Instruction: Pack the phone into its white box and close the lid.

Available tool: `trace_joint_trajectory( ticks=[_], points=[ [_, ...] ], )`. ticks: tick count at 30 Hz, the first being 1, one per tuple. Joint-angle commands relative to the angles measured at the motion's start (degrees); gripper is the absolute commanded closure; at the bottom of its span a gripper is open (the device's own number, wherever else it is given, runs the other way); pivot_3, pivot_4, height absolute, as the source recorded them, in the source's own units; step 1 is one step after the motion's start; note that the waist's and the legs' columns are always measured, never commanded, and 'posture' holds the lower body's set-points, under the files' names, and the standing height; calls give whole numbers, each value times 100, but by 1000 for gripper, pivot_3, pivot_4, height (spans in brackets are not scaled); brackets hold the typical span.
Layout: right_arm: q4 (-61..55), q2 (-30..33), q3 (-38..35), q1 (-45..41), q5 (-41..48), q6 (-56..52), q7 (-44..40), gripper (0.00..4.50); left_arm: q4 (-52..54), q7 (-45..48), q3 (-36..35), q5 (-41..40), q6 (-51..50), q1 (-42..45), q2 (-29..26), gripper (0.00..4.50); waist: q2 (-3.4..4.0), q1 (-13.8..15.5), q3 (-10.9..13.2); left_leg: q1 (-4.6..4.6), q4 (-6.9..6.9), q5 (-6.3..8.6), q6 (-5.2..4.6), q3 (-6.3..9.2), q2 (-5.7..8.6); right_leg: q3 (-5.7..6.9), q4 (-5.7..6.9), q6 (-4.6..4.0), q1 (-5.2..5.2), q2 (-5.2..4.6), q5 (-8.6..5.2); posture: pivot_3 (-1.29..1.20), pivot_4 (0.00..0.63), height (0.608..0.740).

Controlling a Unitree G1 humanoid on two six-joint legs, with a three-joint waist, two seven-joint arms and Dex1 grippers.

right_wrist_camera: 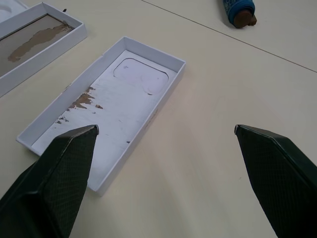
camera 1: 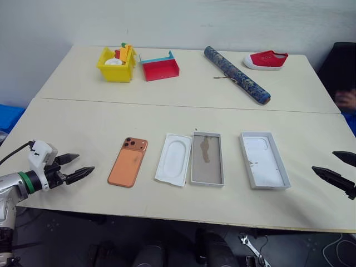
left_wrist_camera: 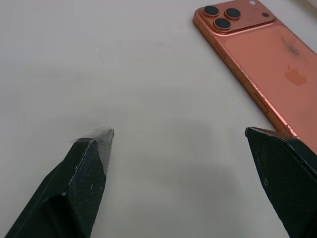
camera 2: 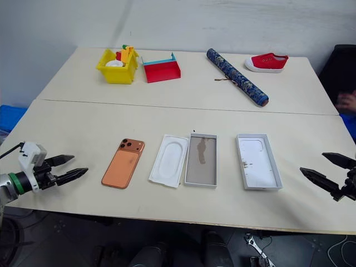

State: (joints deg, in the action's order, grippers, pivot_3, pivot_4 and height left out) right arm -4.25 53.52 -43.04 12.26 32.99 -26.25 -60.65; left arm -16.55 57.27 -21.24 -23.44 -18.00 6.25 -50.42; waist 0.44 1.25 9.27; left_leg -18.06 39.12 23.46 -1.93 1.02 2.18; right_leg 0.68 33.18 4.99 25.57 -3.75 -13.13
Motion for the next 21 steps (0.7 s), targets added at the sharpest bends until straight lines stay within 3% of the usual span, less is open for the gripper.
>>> trace_joint_trajectory(
  ticks=[1, 14, 17, 21],
  points=[
    [-20, 34, -67, -30, -7, 107, -38, 0, 1, 44, -6, 39, 115, 68, -34, 44, 0, 3, 0, 0, 0, 0, 0, 0, 0, 0, 0, 0, 0, 0, 0, 0, 150, 740],
    [-159, 33, -143, 118, -24, 123, -52, 0, 73, 122, -33, -23, -82, -4, -87, 44, 0, 4, 0, 0, 0, 0, 0, 0, 0, 0, 1, 0, 0, 0, 0, 0, 150, 740],
    [-286, 44, -128, 120, -23, 141, -51, 0, 226, 200, 8, -158, -389, 106, -93, 44, 0, 6, 0, 0, 1, 0, 0, 0, 0, 0, 1, 0, 0, 0, 0, 0, 150, 740],
    [-987, 78, -60, 34, 347, -224, -20, 0, 1053, 461, 223, -808, -1633, 379, -143, 44, 0, 16, 0, -1, 5, 0, 0, 1, 0, 0, 8, 0, 0, -1, 0, 0, 150, 740]
  ],
)
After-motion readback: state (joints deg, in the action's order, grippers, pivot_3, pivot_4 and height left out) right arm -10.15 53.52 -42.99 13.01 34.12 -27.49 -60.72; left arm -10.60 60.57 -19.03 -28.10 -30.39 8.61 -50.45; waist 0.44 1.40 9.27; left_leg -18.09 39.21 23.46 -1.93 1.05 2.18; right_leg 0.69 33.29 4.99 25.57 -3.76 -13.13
